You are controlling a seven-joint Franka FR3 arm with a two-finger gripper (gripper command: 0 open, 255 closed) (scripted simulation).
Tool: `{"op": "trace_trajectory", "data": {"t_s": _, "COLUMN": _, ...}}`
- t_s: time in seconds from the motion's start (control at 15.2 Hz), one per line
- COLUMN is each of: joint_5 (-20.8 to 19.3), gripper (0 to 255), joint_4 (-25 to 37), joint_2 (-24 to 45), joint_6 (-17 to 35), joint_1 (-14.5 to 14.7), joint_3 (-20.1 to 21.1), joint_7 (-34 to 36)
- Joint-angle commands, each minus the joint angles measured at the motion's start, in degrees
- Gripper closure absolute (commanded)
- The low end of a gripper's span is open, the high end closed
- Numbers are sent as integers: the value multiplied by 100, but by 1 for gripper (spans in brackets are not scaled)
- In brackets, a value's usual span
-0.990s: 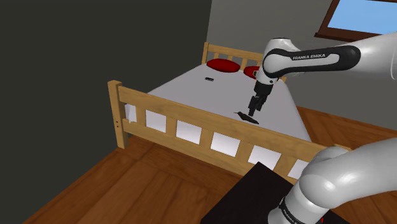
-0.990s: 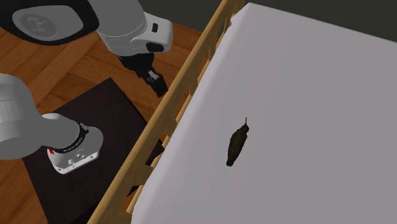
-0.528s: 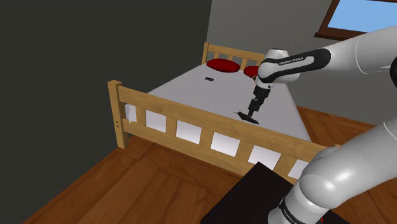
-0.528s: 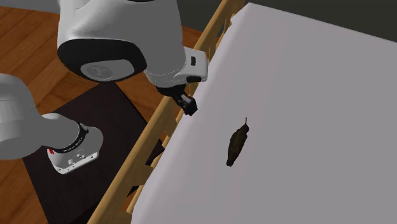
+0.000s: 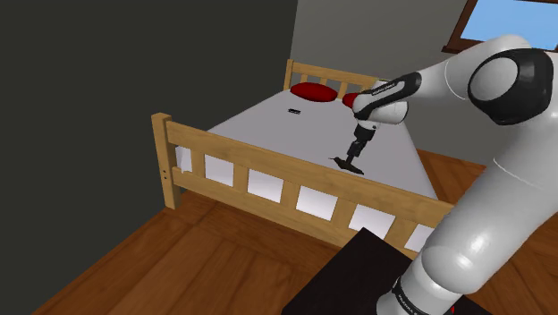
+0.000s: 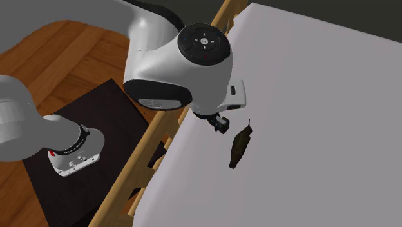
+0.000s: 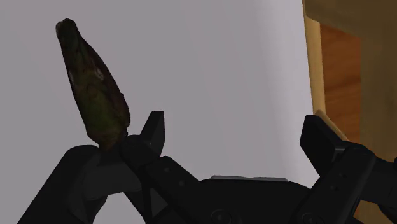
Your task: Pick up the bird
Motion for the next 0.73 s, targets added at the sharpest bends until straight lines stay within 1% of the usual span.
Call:
{"op": "trace_trajectory", "data": {"t_s": 0.0, "joint_5": 536, "gripper": 0, "joint_4": 391, "joint_2": 620, "joint_6": 134, "joint_1": -41, "joint_3": -160, "joint_7": -596}}
{"op": "trace_trajectory", "data": {"t_s": 0.13, "joint_5": 1027, "gripper": 0, "joint_4": 759, "joint_2": 1150, "joint_6": 177, "joint_1": -174, "joint_3": -176, "joint_7": -1081}}
{"op": "trace_trajectory", "data": {"t_s": 0.33, "joint_5": 1700, "gripper": 0, "joint_4": 1381, "joint_2": 1922, "joint_6": 150, "joint_1": -502, "joint_3": -67, "joint_7": -1717}}
{"op": "trace_trajectory", "data": {"t_s": 0.53, "joint_5": 2228, "gripper": 0, "joint_4": 2083, "joint_2": 2651, "joint_6": 49, "joint_1": -919, "joint_3": 141, "joint_7": -2199}}
{"op": "trace_trajectory", "data": {"t_s": 0.66, "joint_5": 2467, "gripper": 0, "joint_4": 2515, "joint_2": 3051, "joint_6": -33, "joint_1": -1161, "joint_3": 267, "joint_7": -2407}}
